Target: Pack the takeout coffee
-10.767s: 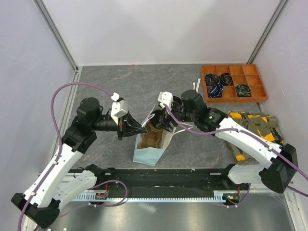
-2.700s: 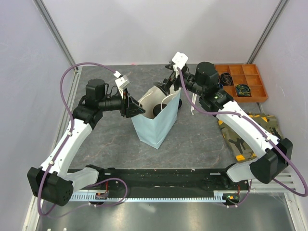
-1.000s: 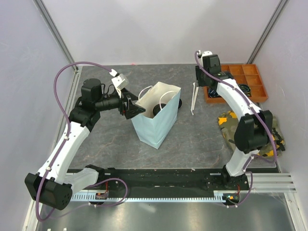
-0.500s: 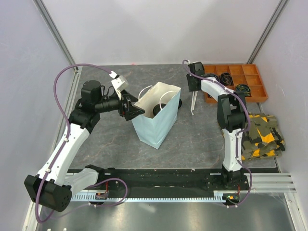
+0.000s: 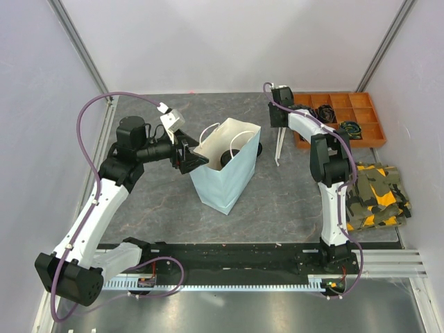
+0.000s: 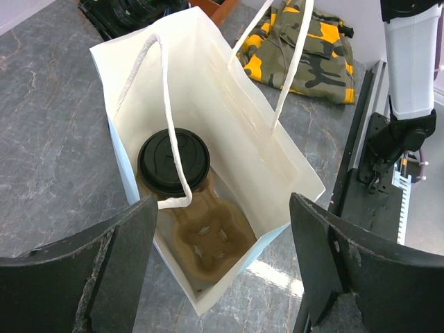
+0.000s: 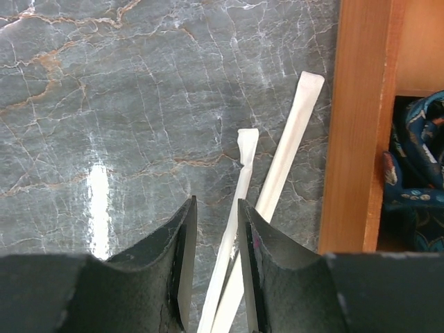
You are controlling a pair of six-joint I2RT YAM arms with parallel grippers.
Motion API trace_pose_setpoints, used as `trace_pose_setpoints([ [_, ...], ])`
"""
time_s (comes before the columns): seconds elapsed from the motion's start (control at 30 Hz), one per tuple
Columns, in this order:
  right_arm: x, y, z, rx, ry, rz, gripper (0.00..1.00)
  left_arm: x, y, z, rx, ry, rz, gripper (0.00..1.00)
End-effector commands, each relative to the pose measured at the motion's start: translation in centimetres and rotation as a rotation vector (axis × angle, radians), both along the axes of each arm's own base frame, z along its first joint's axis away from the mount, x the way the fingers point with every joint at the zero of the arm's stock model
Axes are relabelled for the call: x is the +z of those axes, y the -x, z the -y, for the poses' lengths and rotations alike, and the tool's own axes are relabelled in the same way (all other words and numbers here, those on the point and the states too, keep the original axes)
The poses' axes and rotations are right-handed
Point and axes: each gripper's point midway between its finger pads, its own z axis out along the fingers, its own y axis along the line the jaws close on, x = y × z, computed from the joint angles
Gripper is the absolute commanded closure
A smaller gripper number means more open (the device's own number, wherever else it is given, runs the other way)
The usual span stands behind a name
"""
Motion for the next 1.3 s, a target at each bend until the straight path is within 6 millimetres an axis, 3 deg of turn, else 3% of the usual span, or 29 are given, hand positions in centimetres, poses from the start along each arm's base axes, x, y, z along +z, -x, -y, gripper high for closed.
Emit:
trace_pose_setpoints([
  [0.0,0.1,-1.4,-0.2,-0.022,-0.034,0.034,0.63,0.6,0.0,-0.2,-0.002,-0.016,0.067,0.16],
  [0.4,0.3,-1.5,0.4,-0.032,-0.046,0.034,0.62,0.6,0.0,-0.1,-0.012,-0.022,0.074,0.17],
  [0.6,-1.4,-1.3,0.6,-0.037,-0.055,-0.001,0.66,0.6,-0.1,-0.1,-0.009,-0.022,0.073,0.17],
  [0.8,-2.9,-0.5,0.2,-0.005,-0.068,-0.043,0.73,0.6,-0.1,-0.2,-0.005,-0.026,0.072,0.17],
  [0.93,-2.2,0.0,-0.2,-0.005,-0.094,-0.053,0.90,0.5,0.0,-0.3,-0.005,-0.030,0.066,0.17],
  [1.0,0.0,-0.1,-0.7,-0.014,-0.151,-0.024,1.00,0.4,0.0,-0.3,-0.002,-0.032,0.068,0.17],
  [1.13,7.2,-0.8,-1.5,-0.014,-0.277,0.089,1.00,0.5,0.0,-0.4,0.004,-0.030,0.063,0.17],
  [1.17,10.6,-0.9,-1.8,-0.018,-0.314,0.150,1.00,0.4,0.0,-0.3,0.002,-0.030,0.058,0.17],
  [1.23,14.3,-0.8,-2.6,0.017,-0.381,0.219,1.00,0.4,0.1,-0.3,0.001,-0.029,0.061,0.17],
  [1.27,17.7,-0.4,-2.7,0.021,-0.414,0.279,1.00,0.5,0.1,-0.4,0.002,-0.030,0.065,0.17],
])
